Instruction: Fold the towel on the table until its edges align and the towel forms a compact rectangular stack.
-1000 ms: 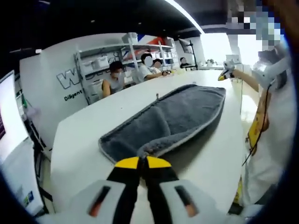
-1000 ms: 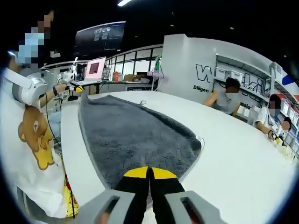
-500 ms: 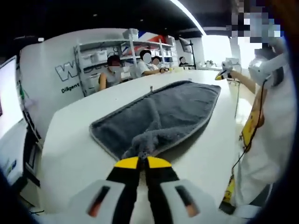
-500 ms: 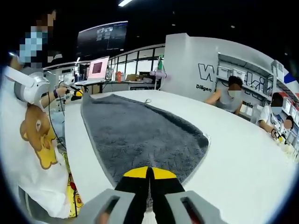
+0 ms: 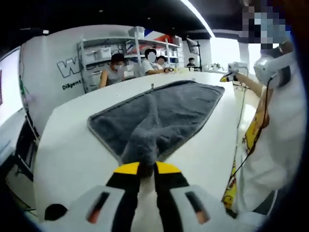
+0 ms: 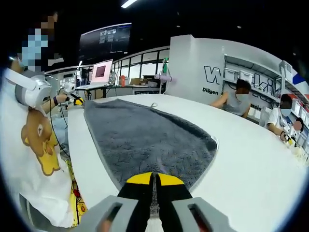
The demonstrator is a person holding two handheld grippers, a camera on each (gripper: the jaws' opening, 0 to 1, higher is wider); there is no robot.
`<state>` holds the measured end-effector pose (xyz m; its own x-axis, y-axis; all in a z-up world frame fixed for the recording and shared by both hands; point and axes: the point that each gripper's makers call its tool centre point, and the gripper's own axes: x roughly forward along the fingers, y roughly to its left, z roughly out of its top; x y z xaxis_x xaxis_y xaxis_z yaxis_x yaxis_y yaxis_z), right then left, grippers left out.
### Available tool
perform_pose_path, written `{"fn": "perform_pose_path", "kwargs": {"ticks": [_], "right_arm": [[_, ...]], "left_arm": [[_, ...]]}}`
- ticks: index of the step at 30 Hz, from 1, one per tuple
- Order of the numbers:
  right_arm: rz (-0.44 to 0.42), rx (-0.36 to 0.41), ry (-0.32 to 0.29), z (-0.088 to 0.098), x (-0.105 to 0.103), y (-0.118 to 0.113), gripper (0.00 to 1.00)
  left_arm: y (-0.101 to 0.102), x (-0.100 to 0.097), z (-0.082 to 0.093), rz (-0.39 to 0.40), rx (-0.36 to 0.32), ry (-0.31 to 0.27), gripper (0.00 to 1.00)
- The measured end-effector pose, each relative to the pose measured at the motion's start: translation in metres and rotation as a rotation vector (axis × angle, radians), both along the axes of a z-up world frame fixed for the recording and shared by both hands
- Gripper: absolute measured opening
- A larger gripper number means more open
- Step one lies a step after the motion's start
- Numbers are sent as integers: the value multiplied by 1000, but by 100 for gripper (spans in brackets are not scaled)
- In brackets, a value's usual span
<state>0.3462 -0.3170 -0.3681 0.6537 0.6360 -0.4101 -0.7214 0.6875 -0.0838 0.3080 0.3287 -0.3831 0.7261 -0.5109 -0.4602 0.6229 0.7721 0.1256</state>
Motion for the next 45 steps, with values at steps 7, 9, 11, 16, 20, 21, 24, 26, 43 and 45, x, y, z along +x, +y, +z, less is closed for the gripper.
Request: {"fn": "perform_pose_path", "kwargs": {"ticks": [7, 9, 11, 16, 20, 21, 24, 26, 43, 45], "right_arm": [[-12, 11, -1, -1, -3, -9, 6], [-14, 14, -3, -1, -4, -11, 6], [-17, 16, -7, 0, -5, -11, 7], [-22, 29, -20, 2, -7, -11, 12], [-24, 36, -40, 5, -10, -12, 18], [-24, 38, -45, 6, -10, -12, 20], [-27, 43, -58, 7, -13, -10, 25], [-32, 46, -65, 8, -15, -9, 28], [-68, 99, -116, 15, -25, -10, 61], [-75, 110, -126, 17, -25, -9, 65]], "left_arm": [[-3, -6, 6, -2, -51, -11, 26], [-2, -6, 6, 0, -52, -12, 29], [-3, -6, 6, 0, -49, -12, 32], [-6, -6, 12, -1, -77, -33, 41], [-9, -6, 17, 4, -108, -54, 49], [-9, -7, 18, 5, -111, -60, 52], [-10, -8, 20, 7, -116, -72, 59], [-12, -9, 21, 3, -119, -78, 60], [-23, -15, 34, -10, -181, -119, 87], [-24, -16, 34, -11, -184, -121, 87]]}}
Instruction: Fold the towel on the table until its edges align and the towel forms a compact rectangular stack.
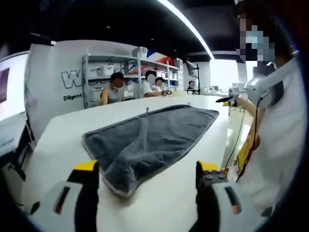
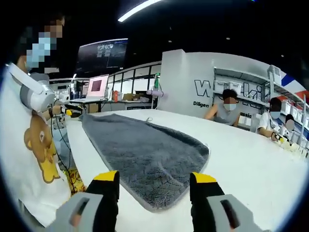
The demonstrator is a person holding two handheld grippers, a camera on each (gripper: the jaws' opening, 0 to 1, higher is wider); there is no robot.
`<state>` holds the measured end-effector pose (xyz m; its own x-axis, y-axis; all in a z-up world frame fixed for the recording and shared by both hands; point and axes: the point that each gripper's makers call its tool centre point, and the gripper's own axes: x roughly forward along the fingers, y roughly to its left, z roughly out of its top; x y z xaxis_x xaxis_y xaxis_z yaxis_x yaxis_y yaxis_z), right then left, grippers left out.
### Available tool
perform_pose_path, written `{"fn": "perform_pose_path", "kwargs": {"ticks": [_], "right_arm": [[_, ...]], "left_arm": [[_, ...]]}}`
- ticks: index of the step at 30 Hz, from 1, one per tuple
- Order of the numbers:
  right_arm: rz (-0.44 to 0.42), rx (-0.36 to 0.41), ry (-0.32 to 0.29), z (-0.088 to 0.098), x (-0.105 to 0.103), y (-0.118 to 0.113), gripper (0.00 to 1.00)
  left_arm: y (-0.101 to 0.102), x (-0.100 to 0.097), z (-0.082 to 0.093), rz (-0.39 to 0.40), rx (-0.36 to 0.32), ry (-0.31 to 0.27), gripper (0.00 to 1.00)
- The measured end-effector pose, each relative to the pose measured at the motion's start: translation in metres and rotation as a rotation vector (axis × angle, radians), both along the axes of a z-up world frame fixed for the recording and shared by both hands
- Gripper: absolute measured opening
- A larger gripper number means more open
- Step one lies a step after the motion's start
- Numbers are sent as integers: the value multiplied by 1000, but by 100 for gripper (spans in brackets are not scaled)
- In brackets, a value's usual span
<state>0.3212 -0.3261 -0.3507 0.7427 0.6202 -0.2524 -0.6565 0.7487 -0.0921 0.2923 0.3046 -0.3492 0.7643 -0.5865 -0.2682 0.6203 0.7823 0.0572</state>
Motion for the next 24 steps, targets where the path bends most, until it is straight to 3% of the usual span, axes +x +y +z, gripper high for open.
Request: {"fn": "perform_pose_path", "kwargs": {"ticks": [9, 13, 17, 24], "right_arm": [[-31, -6, -16, 2, -2, 3, 92], [-36, -1, -23, 4, -3, 4, 100], [-40, 0, -30, 5, -4, 2, 99], [-60, 16, -39, 7, -1, -4, 100]], "left_arm": [[3, -4, 0, 21, -22, 0, 92], [-2, -6, 2, 16, -25, -7, 95], [-9, -6, 3, 9, -21, -12, 96], [-3, -8, 4, 12, -22, -10, 99]]}}
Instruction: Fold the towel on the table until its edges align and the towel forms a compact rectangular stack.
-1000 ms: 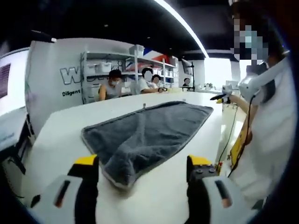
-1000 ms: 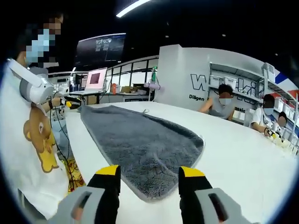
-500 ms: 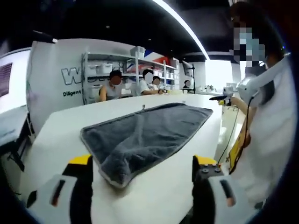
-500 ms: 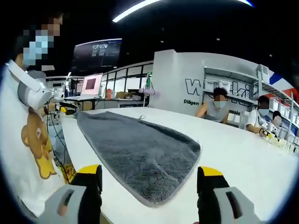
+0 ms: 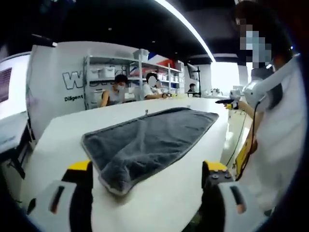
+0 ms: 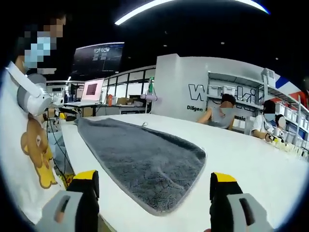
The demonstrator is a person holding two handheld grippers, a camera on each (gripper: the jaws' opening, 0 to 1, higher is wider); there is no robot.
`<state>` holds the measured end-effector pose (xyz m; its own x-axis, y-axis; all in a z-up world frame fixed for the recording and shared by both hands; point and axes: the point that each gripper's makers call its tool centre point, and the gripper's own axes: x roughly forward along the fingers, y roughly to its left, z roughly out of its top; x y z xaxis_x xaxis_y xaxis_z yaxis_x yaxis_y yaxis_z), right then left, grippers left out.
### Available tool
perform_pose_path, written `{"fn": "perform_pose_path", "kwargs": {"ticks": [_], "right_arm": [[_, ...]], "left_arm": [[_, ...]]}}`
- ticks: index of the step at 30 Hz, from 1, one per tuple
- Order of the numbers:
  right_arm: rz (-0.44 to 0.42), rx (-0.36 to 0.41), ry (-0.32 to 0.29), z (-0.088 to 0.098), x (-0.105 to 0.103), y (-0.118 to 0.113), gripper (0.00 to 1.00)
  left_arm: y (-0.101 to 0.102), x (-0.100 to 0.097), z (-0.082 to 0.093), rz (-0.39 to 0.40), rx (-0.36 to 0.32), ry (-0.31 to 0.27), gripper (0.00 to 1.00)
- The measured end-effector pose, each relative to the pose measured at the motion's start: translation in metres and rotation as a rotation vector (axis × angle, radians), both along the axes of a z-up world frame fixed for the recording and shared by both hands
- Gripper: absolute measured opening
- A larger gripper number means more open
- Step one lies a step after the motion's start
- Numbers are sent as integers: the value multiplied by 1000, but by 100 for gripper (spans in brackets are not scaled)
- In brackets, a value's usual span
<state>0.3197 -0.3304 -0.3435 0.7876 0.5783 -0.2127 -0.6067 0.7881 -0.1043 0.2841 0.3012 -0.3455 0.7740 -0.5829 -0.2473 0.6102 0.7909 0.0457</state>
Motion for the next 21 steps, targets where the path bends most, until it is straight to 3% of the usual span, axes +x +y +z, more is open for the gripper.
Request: {"fn": "perform_pose_path", "kwargs": {"ticks": [15, 21], "right_arm": [[-5, -10, 13, -4, 1, 2, 100], [-9, -21, 19, -6, 1, -1, 99]], "left_arm": [[3, -3, 0, 16, -5, 15, 99], [5, -5, -7, -1, 44, 31, 99]]}}
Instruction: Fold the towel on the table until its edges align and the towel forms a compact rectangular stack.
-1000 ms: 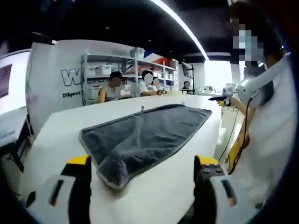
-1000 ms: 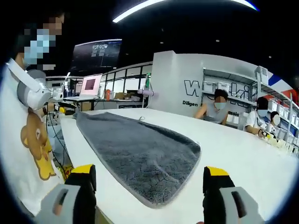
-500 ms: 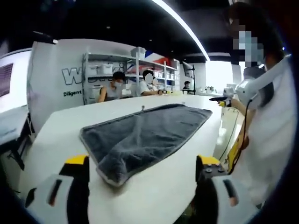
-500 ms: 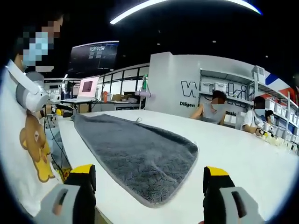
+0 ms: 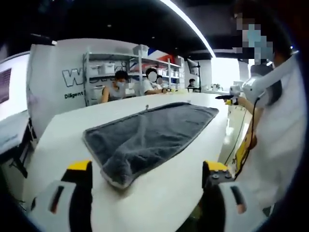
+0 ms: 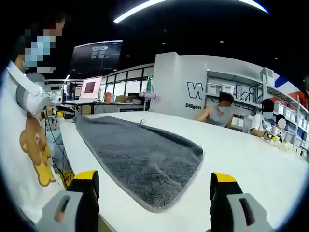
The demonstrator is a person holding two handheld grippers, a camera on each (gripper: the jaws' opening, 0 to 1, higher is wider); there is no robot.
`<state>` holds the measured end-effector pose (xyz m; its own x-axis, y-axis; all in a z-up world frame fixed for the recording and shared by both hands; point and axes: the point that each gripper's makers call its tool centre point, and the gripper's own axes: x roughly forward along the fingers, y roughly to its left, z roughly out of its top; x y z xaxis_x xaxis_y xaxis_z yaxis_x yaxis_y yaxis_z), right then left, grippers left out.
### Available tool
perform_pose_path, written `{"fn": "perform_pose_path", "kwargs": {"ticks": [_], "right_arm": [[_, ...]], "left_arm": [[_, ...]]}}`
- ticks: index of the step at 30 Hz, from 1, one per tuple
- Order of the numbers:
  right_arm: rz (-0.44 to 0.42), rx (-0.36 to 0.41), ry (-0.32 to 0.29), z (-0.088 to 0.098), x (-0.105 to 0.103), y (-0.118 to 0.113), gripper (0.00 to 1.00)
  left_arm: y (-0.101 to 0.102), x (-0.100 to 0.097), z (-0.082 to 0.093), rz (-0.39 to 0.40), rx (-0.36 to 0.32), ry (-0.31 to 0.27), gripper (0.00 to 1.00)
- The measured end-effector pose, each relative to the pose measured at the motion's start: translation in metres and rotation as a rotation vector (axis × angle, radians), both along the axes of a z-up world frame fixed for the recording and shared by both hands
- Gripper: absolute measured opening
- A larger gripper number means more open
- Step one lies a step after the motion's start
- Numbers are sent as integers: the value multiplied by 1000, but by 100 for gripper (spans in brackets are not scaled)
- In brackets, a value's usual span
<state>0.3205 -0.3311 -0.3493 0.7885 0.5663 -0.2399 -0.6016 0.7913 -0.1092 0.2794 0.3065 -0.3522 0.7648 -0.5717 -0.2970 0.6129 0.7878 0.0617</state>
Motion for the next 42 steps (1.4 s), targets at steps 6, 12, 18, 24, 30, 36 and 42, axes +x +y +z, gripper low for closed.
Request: {"fn": "perform_pose_path", "kwargs": {"ticks": [6, 12, 18, 24, 30, 36, 42], "right_arm": [[11, -26, 21, -4, -2, -3, 91], [18, -44, 31, -6, -2, -9, 82], [46, -101, 57, -14, -3, -6, 72], [76, -159, 81, -23, -2, 2, 72], [82, -180, 93, -24, 1, 1, 64], [92, -198, 113, -30, 2, 4, 59], [110, -215, 145, -39, 2, 5, 57]], "left_arm": [[4, 2, -2, 0, 21, 4, 91], [7, 3, -3, -2, 20, 15, 84], [3, 6, -9, -30, 67, 29, 78], [4, 11, -17, -61, 128, 55, 64], [7, 12, -29, -88, 191, 92, 49], [11, 16, -36, -90, 198, 108, 37], [16, 21, -40, -67, 214, 112, 29]]}}
